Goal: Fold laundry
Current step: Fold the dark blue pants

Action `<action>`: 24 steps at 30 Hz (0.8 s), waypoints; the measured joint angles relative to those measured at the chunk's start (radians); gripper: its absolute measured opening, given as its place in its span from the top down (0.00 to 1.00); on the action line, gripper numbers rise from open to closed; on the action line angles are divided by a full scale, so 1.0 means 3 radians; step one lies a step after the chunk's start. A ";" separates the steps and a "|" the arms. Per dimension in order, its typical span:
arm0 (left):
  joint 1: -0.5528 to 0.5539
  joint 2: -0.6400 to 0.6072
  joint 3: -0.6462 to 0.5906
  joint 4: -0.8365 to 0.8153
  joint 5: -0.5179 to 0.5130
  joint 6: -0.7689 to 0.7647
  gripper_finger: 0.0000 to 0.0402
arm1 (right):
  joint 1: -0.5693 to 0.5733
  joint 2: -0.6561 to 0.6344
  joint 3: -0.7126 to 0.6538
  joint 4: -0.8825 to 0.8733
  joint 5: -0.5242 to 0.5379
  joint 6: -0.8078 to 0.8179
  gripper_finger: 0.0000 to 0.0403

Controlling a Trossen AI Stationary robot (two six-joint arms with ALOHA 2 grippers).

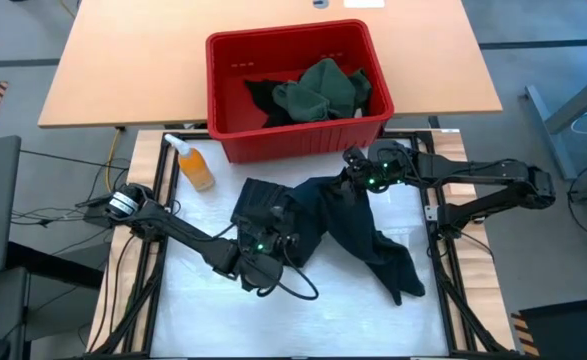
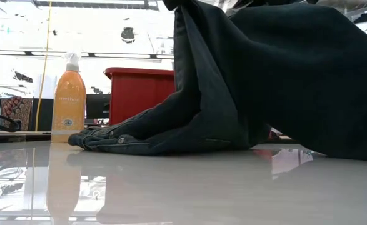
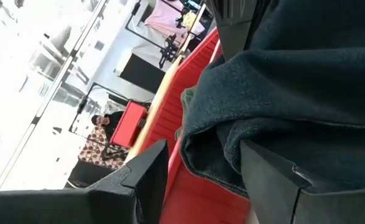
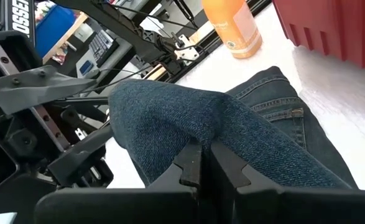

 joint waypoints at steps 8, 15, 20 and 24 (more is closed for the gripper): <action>0.0030 -0.0008 0.0000 0.0519 0.0144 0.0834 0.54 | 0.0006 0.0001 0.0000 0.0022 -0.0149 0.0078 0.91; 0.0131 -0.0010 0.0000 0.0508 0.0353 0.0893 0.54 | 0.0068 0.0003 0.0000 0.0021 -0.0236 0.0079 0.91; 0.0145 -0.0010 0.0000 0.0508 0.0423 0.0961 0.58 | 0.0046 0.0001 0.0000 0.0011 -0.0248 0.0062 0.91; 0.0146 -0.0010 0.0000 0.0506 0.0425 0.0893 0.70 | -0.0024 0.0000 0.0000 0.0017 -0.0281 0.0017 0.91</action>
